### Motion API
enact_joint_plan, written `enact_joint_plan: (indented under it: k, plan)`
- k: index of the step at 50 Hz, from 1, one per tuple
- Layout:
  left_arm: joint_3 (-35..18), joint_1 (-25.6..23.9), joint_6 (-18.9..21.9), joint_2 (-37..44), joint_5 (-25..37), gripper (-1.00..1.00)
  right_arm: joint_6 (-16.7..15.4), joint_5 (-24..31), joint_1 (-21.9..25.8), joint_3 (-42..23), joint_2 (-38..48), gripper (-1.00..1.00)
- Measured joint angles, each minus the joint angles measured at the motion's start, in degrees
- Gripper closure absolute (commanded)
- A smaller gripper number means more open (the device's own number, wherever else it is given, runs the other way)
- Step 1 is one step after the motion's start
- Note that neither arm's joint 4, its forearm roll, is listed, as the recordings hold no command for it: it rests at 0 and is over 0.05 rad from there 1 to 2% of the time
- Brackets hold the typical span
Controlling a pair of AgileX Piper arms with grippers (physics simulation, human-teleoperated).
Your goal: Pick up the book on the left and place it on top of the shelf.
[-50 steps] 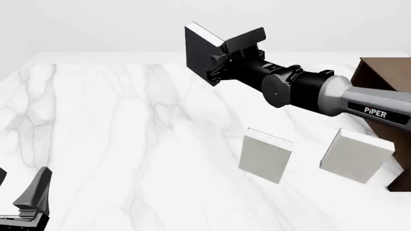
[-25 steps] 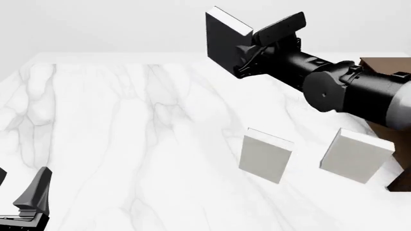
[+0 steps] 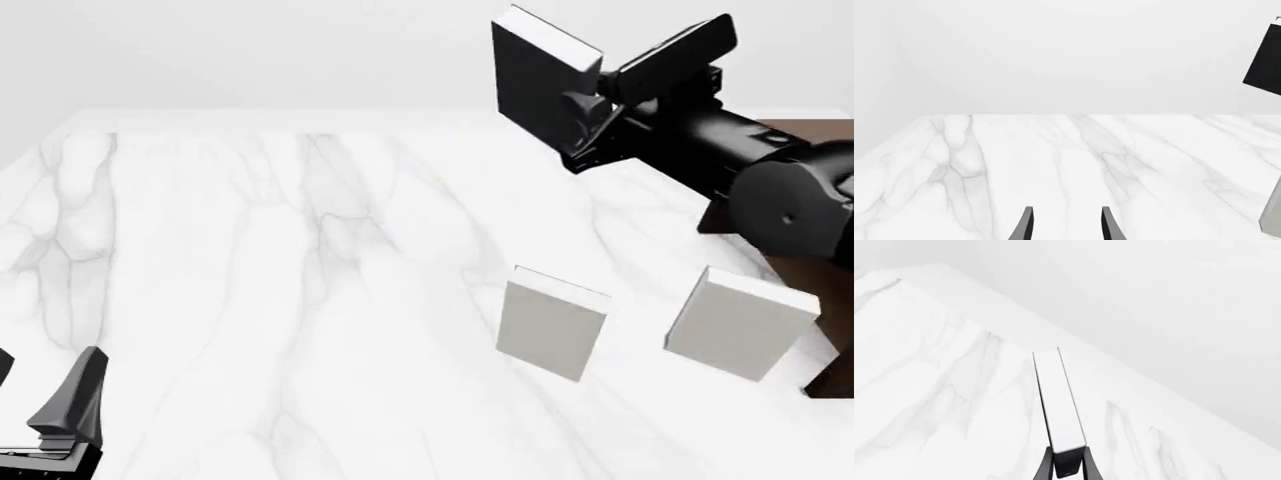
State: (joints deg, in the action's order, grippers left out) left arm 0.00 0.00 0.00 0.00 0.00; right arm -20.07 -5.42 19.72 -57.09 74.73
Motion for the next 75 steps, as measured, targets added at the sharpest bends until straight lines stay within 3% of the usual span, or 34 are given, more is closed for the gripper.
enact_joint_plan:
  k: [27, 75]
  plan:
    - [0.0, 0.0, 0.0, 0.0, 0.0, -1.00, -11.0, 2.4, -8.9, 6.4, -10.1, 1.00]
    - [0.0, 0.0, 0.0, 0.0, 0.0, -1.00, -20.7, 9.9, -23.4, 8.7, -21.4, 1.00]
